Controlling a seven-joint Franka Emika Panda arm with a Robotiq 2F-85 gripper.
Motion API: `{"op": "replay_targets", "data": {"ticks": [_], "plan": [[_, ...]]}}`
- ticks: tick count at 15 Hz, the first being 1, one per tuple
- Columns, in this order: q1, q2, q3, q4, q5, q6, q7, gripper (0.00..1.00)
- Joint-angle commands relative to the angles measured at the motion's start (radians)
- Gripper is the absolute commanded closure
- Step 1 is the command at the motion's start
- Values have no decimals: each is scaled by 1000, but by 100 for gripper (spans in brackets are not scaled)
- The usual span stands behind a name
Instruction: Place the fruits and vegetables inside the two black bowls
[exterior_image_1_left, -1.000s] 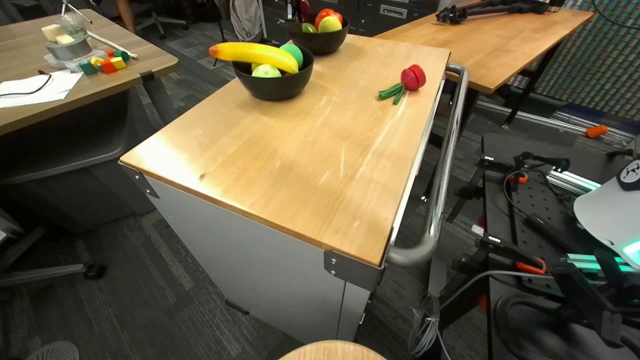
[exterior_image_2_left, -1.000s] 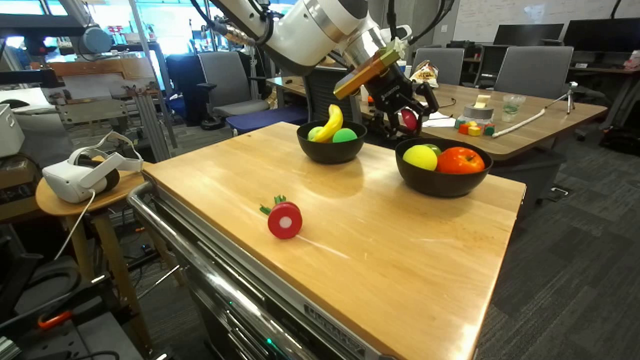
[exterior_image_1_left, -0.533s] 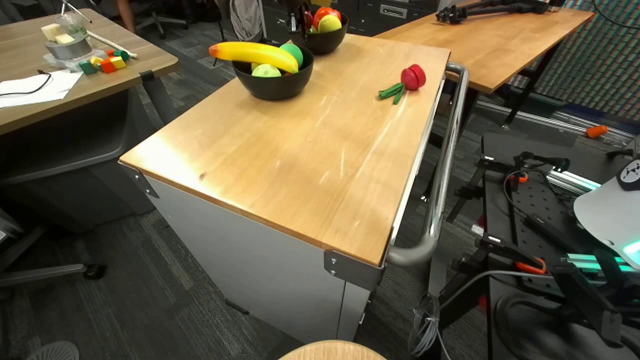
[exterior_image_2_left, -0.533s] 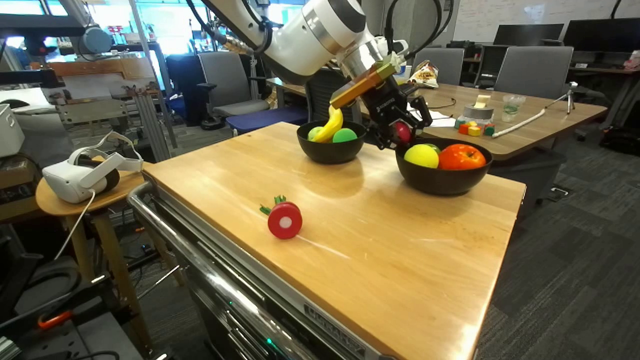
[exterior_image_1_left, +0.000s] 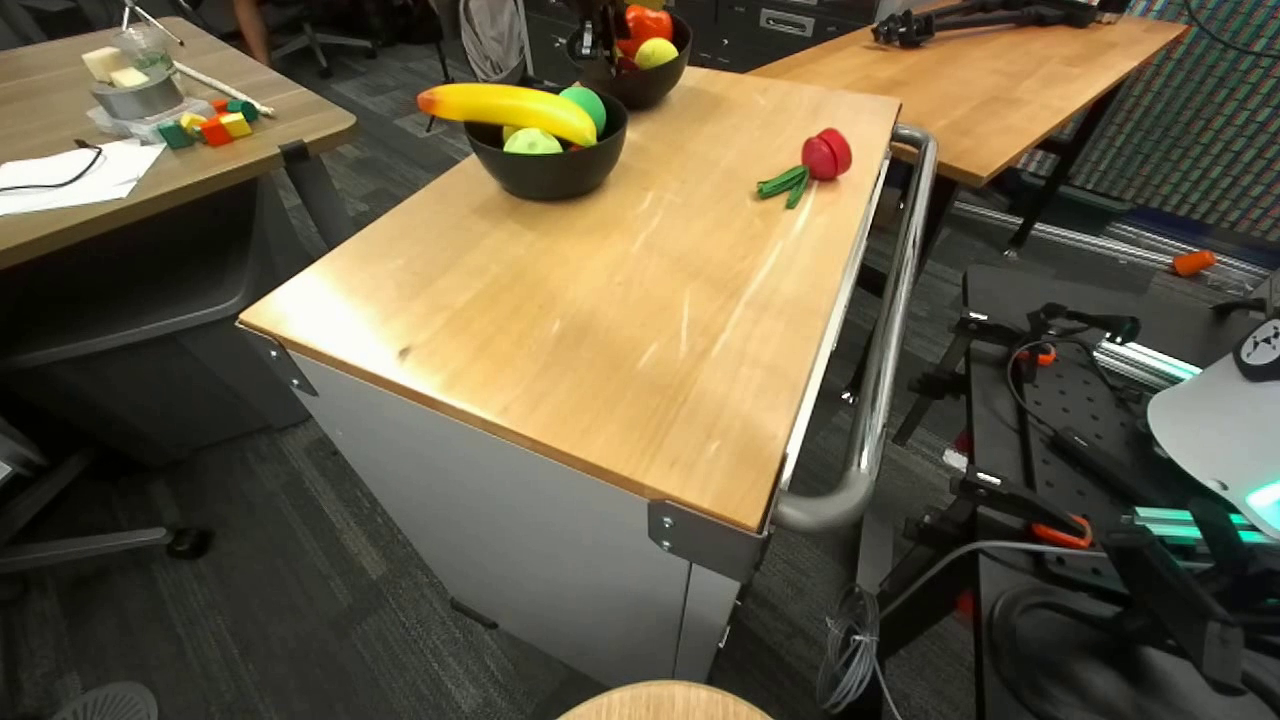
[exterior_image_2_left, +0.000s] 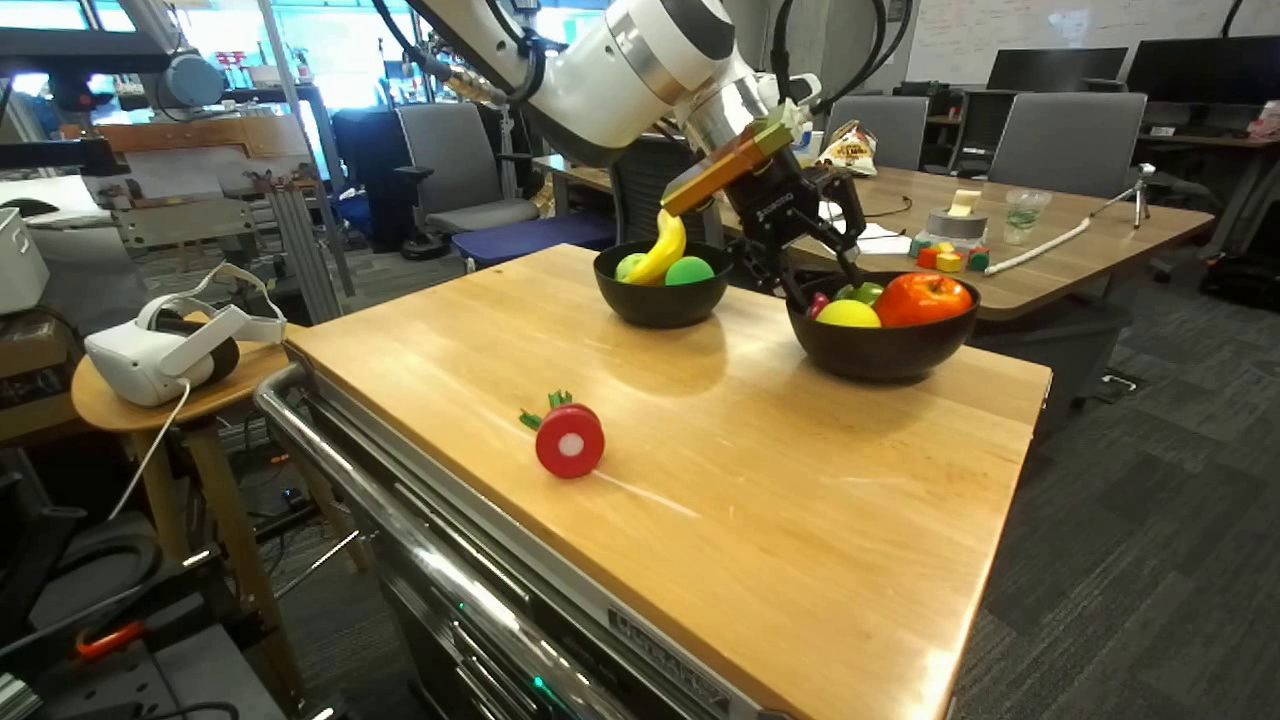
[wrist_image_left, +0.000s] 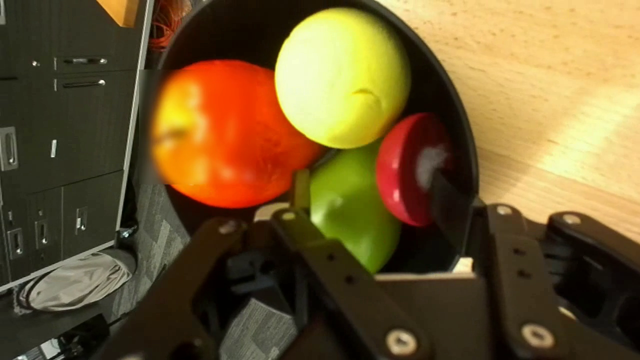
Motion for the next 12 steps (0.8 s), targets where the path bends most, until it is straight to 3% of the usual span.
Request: {"op": "replay_targets", "data": {"ticks": [1, 2, 8, 9, 12], "plan": [[30, -65, -29, -61, -2, 18, 44, 6], [35, -82, -33, -76, -9, 25, 62, 1], [65, -265, -43, -219, -83, 220, 215, 0], [51, -151, -35, -112, -43, 148, 156, 0], [53, -173, -33, -129, -43, 149, 160, 0]]}}
